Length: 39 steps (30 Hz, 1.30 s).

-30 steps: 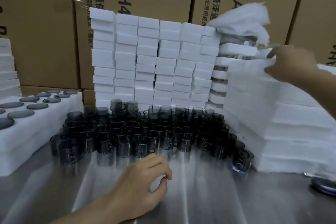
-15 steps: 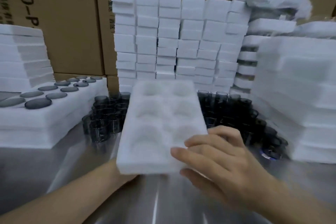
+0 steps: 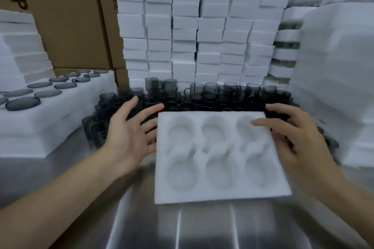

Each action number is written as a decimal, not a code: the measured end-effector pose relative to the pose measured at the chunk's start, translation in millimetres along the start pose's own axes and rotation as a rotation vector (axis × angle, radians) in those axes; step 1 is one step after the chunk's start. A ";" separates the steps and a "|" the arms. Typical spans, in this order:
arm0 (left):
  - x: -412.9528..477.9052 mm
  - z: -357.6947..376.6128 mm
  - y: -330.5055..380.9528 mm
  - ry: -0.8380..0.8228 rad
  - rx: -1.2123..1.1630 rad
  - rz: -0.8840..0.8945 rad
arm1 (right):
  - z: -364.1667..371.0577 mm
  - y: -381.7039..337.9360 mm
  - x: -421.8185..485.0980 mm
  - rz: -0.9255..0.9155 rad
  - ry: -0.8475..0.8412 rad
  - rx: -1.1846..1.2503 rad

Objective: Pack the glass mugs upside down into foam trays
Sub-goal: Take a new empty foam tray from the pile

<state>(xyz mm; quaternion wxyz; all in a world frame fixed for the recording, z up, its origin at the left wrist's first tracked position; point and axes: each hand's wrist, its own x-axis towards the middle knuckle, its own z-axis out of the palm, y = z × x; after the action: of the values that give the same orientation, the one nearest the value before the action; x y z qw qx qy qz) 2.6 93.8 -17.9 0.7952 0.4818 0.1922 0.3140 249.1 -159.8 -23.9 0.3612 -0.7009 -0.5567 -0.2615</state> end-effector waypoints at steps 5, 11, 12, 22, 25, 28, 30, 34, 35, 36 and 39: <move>4.6 10.4 -12.0 0.040 0.354 -0.009 | 2.2 -3.5 -7.0 0.170 -0.416 0.293; 3.2 -0.2 -18.0 0.015 0.841 0.086 | 4.6 -0.8 -8.7 0.235 -0.446 0.251; 3.3 -1.1 -16.3 0.009 0.885 0.108 | 1.8 0.3 -7.2 0.229 -0.427 0.232; -6.2 5.8 -12.2 0.109 1.129 0.263 | -18.0 8.4 -1.4 0.385 -0.773 0.574; -13.1 9.5 -4.1 0.089 1.147 0.259 | -12.7 8.0 -2.0 0.381 -0.689 0.592; -15.0 12.3 -0.2 0.042 0.978 0.219 | 1.3 5.4 -5.2 0.361 -0.250 0.420; -18.2 14.0 -1.6 -0.038 0.898 0.189 | 3.7 1.0 -6.1 0.374 -0.093 0.322; -27.4 22.8 -12.0 -0.190 0.888 0.129 | 1.4 -3.0 -5.9 0.396 -0.170 0.224; -29.8 26.3 -14.8 -0.210 0.893 0.100 | 2.4 -4.2 -5.4 0.404 -0.160 0.247; -31.1 28.9 -17.8 -0.226 0.893 0.060 | 3.5 -6.4 -4.6 0.422 -0.127 0.322; -33.5 32.7 -29.0 -0.304 0.853 -0.023 | 5.9 -12.1 -3.5 0.511 -0.083 0.658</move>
<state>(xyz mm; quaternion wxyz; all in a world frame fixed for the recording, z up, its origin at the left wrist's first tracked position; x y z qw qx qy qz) 7.2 40.0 -28.4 0.5485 0.8047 0.1908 0.1235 236.3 -155.7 -27.6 0.5964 -0.6737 -0.4327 0.0571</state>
